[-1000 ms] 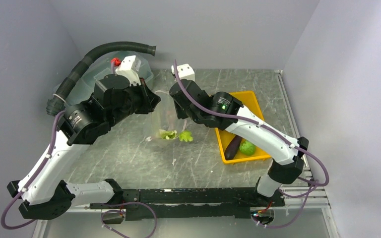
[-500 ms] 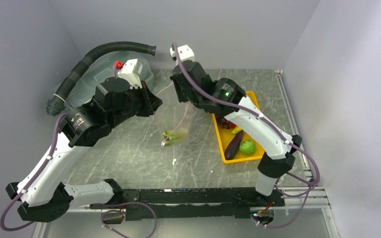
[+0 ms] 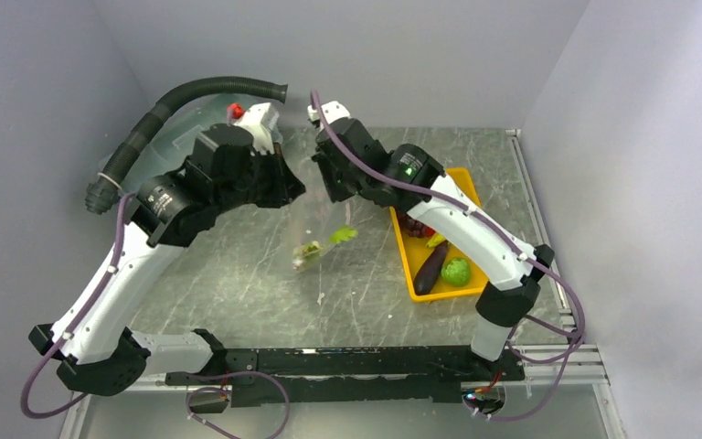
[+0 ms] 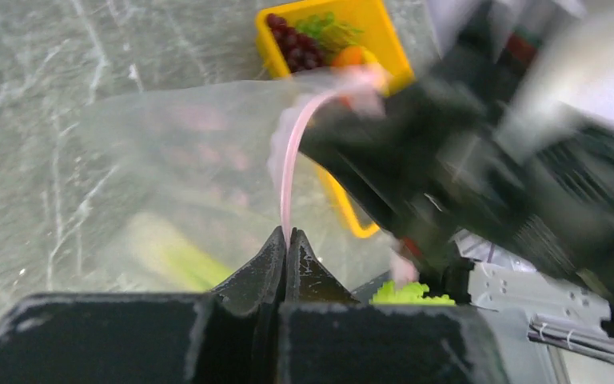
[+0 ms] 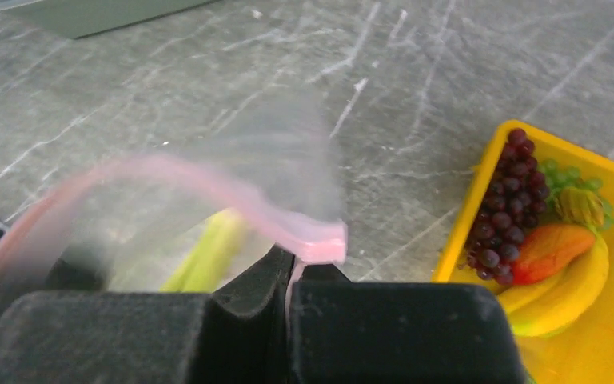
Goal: Place the food in the zip-top bag and seal the zipper
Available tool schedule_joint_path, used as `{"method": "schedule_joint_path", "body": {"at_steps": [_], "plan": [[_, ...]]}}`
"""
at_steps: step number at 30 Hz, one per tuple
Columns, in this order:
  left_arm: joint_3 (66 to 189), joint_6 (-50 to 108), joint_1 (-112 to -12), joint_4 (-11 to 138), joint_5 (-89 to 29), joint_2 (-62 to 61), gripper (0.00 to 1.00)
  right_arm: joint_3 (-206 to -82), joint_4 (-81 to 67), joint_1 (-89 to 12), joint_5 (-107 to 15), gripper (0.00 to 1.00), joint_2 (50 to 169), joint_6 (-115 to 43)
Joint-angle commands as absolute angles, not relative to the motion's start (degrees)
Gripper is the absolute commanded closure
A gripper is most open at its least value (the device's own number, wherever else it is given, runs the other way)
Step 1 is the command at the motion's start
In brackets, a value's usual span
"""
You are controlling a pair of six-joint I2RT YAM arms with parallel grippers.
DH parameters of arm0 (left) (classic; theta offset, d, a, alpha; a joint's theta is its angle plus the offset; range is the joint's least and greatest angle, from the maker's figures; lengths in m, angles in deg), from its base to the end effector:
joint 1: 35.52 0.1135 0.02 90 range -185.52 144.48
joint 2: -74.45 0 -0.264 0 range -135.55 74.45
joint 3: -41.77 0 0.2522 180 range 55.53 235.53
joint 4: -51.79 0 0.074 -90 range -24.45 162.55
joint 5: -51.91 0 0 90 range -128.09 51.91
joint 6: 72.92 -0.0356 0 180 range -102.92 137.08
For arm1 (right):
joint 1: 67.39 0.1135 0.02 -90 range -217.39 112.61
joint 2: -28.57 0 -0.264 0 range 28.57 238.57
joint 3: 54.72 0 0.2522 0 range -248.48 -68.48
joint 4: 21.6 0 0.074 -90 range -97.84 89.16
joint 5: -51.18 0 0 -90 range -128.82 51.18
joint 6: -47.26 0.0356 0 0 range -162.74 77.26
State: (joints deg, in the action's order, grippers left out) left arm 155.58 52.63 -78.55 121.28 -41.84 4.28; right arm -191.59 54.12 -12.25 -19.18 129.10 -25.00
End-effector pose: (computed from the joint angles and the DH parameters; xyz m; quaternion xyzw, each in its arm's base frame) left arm 0.1562 -0.1426 0.4881 0.0379 0.8462 -0.3146 0.4283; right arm 0.2124 0.2841 0.4543 -0.2165 0.8671 0.1262 0.4305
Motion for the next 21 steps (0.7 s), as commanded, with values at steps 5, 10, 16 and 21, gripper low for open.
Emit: {"method": "schedule_joint_path", "body": {"at_steps": [5,10,16,21], "plan": [[154.45,52.78,-74.54,121.36,-32.26,5.15,1.0,-183.85,50.2,-21.69,-20.33,1.0,119.47,-22.39],[154.56,52.56,-60.56,118.65,-17.48,5.3,1.0,-191.6,53.86,-9.85,-18.34,1.0,125.13,-23.89],[155.81,51.17,-62.97,121.92,-29.19,7.17,1.0,-186.56,48.52,-13.33,-22.94,1.0,121.5,-23.96],[155.75,52.69,-62.29,120.34,-21.67,6.47,1.0,-192.69,54.65,-14.09,-17.16,1.0,126.8,-23.64]]}}
